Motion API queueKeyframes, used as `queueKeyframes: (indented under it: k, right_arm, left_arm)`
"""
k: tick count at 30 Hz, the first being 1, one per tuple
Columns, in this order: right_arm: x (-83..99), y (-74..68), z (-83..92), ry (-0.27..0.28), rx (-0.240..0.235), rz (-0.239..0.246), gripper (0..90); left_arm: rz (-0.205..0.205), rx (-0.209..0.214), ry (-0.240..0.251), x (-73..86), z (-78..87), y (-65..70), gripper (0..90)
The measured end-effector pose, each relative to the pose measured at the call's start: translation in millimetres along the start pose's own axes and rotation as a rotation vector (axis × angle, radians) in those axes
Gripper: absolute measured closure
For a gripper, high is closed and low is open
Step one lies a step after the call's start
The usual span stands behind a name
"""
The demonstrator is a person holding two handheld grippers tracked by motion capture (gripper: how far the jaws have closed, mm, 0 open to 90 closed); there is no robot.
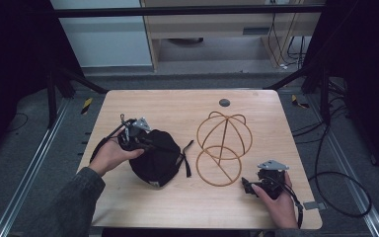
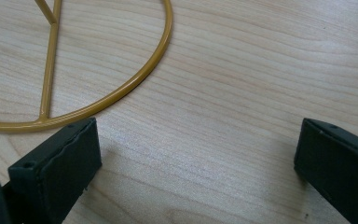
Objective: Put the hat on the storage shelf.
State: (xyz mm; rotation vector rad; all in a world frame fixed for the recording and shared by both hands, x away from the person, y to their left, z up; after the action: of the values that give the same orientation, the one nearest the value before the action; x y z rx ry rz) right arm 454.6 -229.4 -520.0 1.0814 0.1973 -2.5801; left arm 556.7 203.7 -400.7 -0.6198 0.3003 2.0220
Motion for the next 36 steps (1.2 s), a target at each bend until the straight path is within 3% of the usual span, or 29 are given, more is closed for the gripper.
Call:
queueKeyframes:
  k: [7, 16, 25, 36]
  right_arm:
    - [0.0, 0.0, 0.0, 0.000, 0.000, 0.000, 0.7]
    - [0.0, -0.1, 0.0, 0.000, 0.001, -0.001, 0.7]
    - [-0.1, -0.1, -0.1, 0.000, 0.003, -0.002, 0.7]
    - [-0.1, -0.1, -0.2, 0.001, 0.003, -0.001, 0.7]
  left_arm:
    - [-0.010, -0.026, 0.036, 2.8, 21.6, -0.1, 74.2]
    - [-0.030, -0.065, 0.128, 1.9, 71.0, 8.0, 74.3]
    - [-0.080, -0.087, 0.175, -10.4, 109.0, 23.0, 74.4]
    - [-0.117, -0.116, 0.233, -28.5, 151.4, 30.0, 74.4]
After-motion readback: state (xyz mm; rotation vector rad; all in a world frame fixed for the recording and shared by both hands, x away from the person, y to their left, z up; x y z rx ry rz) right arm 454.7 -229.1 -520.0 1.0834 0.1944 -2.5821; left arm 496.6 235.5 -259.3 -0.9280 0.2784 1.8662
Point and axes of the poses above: each handheld gripper's, and its own axes: z roughly backward along the jaws, x roughly out of its underside, y roughly to its right, the point moved 1 cm from there along -z, roughly forward along the jaws, and after that the axes turned 1 degree about -y, right-handed, at the moved point
